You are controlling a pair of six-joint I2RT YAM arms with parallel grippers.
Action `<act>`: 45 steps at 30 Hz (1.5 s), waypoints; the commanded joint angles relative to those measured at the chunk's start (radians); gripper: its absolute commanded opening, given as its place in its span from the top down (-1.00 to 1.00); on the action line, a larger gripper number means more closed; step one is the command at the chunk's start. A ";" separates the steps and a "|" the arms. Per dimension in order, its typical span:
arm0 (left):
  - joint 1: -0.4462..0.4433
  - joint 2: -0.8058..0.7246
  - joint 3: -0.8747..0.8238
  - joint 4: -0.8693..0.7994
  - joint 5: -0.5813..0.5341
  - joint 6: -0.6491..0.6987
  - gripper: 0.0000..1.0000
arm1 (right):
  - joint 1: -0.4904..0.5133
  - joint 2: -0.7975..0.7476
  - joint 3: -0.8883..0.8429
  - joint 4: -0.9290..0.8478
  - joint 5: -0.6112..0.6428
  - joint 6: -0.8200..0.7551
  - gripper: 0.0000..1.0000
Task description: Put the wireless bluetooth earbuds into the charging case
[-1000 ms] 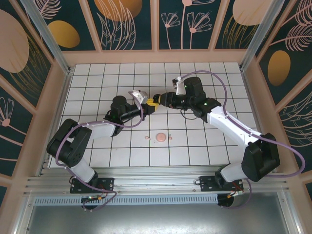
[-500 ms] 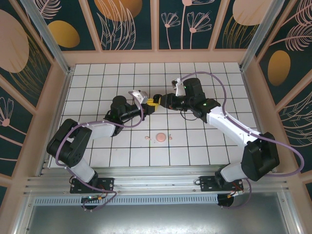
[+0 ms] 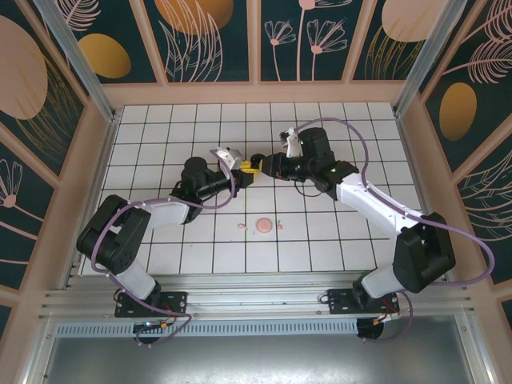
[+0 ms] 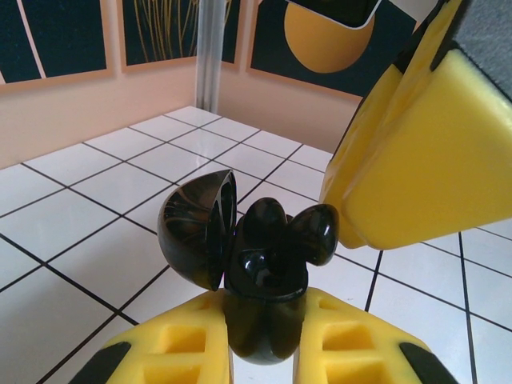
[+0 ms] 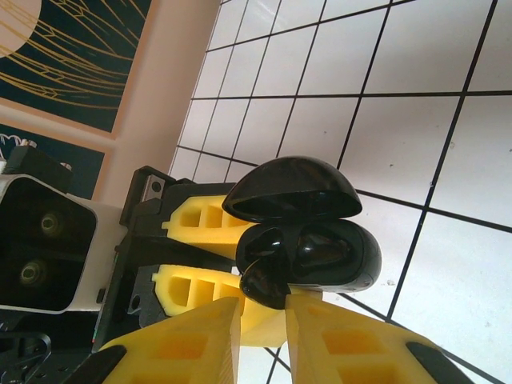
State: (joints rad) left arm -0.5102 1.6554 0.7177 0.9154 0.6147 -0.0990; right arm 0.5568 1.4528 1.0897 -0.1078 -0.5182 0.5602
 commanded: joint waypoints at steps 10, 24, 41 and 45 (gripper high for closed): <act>-0.009 -0.014 0.003 0.043 0.037 -0.008 0.91 | 0.009 0.024 0.042 0.040 -0.015 0.001 0.57; -0.009 0.004 0.022 0.042 0.056 -0.018 0.91 | 0.015 0.022 0.044 0.048 -0.024 -0.009 0.59; -0.010 0.013 0.025 0.045 0.079 -0.020 0.91 | 0.016 0.032 0.049 0.059 -0.026 -0.009 0.59; -0.008 0.011 0.023 0.045 0.087 -0.016 0.91 | 0.015 0.031 0.049 0.057 -0.014 -0.008 0.58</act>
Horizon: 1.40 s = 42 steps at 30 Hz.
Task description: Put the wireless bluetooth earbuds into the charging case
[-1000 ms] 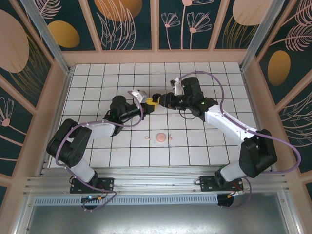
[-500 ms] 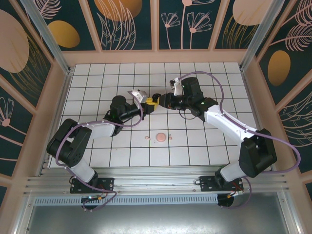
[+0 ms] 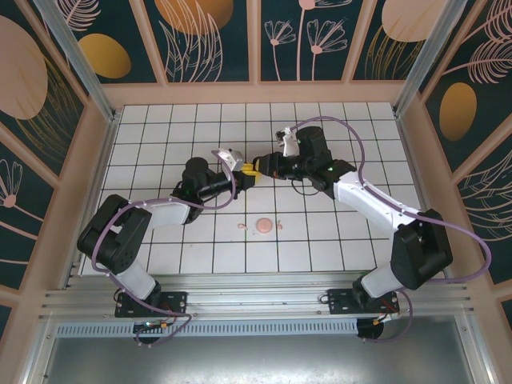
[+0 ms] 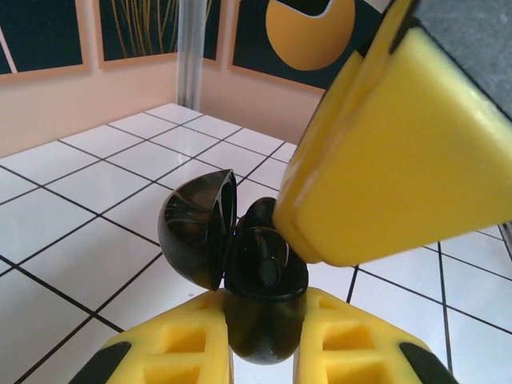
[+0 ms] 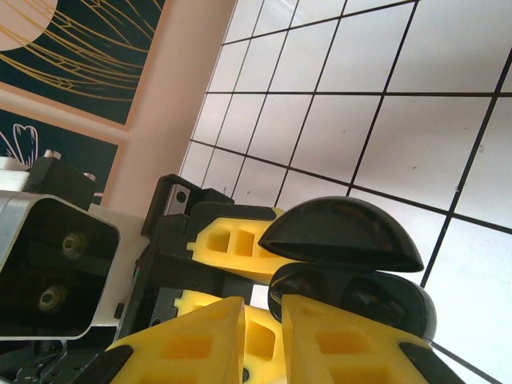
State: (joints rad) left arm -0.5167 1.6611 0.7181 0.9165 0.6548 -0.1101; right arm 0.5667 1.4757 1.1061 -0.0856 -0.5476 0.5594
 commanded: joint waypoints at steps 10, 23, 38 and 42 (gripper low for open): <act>-0.003 0.007 0.027 0.041 0.046 -0.004 0.91 | 0.001 -0.042 0.011 0.001 0.040 -0.013 0.49; -0.003 0.011 0.036 0.039 0.046 -0.010 0.91 | -0.003 -0.099 0.000 -0.018 0.037 -0.032 0.44; -0.003 0.003 0.070 -0.013 0.189 0.020 0.90 | -0.148 -0.226 -0.019 -0.053 -0.044 -0.179 0.15; -0.003 0.008 0.091 -0.034 0.221 0.027 0.90 | -0.190 -0.283 -0.059 -0.017 -0.080 -0.261 0.10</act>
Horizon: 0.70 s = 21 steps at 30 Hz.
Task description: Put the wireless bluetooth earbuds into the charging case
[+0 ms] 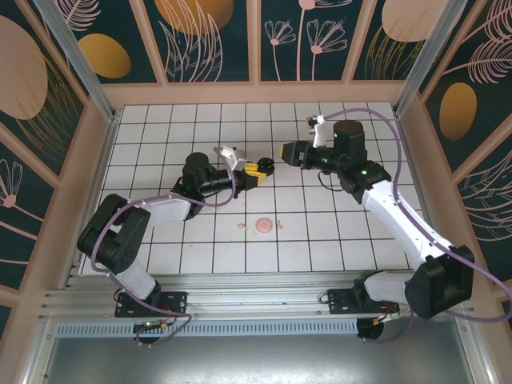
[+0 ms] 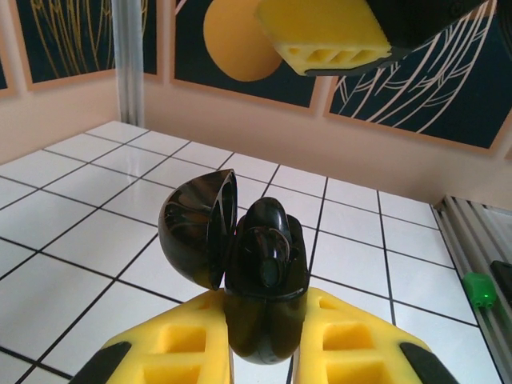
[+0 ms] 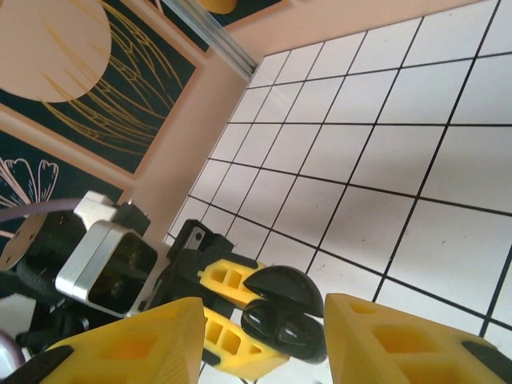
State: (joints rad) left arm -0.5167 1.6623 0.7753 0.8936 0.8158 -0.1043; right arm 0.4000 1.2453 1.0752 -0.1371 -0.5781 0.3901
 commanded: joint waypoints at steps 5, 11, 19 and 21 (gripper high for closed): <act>-0.004 0.002 0.046 -0.029 0.082 0.032 0.91 | -0.093 -0.126 -0.095 0.110 -0.165 -0.227 0.09; -0.004 -0.008 0.058 -0.056 0.113 0.056 0.91 | -0.145 -0.159 -0.128 0.088 -0.299 -0.514 -0.02; -0.008 -0.026 0.065 -0.088 0.140 0.104 0.91 | -0.167 -0.118 -0.081 -0.096 -0.430 -0.916 -0.30; -0.011 -0.029 0.067 -0.091 0.142 0.105 0.91 | -0.165 -0.086 -0.053 -0.144 -0.433 -0.961 -0.41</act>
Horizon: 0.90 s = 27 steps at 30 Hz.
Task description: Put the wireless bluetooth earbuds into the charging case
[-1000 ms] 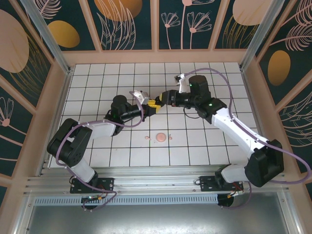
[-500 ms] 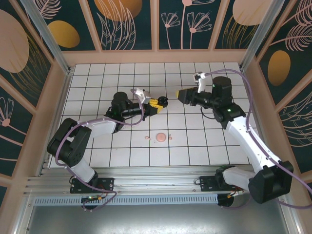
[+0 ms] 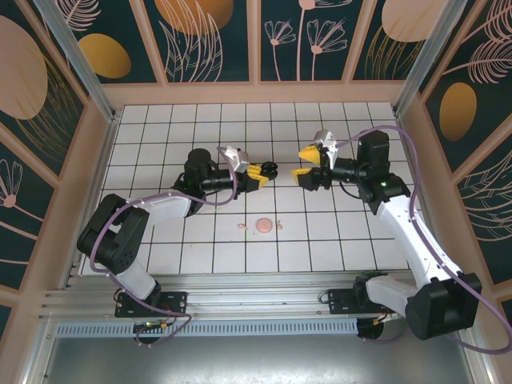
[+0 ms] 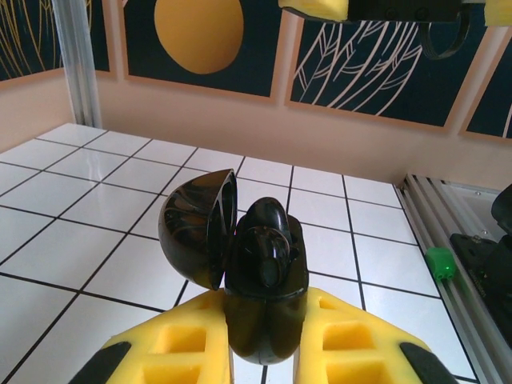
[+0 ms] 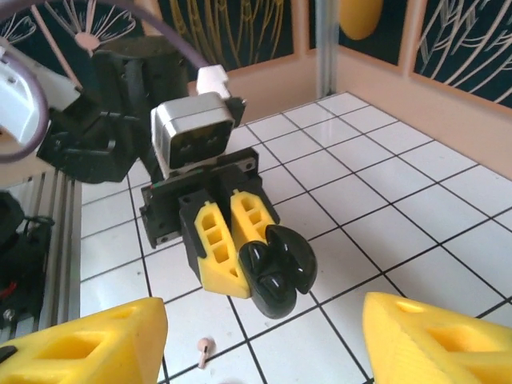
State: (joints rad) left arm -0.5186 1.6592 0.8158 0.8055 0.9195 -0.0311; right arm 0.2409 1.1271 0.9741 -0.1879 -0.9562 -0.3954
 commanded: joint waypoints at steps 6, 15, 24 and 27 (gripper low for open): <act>-0.015 -0.027 0.030 -0.015 0.044 0.043 0.91 | 0.032 0.120 0.095 -0.131 -0.066 -0.243 -0.49; -0.022 -0.033 0.021 0.007 0.044 0.035 0.91 | 0.127 0.271 0.181 -0.187 -0.007 -0.325 -0.49; -0.023 -0.041 0.020 0.008 0.026 0.033 0.91 | 0.148 0.322 0.207 -0.246 -0.043 -0.389 -0.44; -0.023 -0.040 0.022 -0.003 0.005 0.036 0.91 | 0.147 0.308 0.203 -0.282 -0.058 -0.428 -0.36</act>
State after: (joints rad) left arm -0.5365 1.6489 0.8196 0.7887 0.9352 -0.0105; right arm 0.3813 1.4487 1.1557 -0.4114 -0.9699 -0.7631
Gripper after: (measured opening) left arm 0.169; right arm 0.685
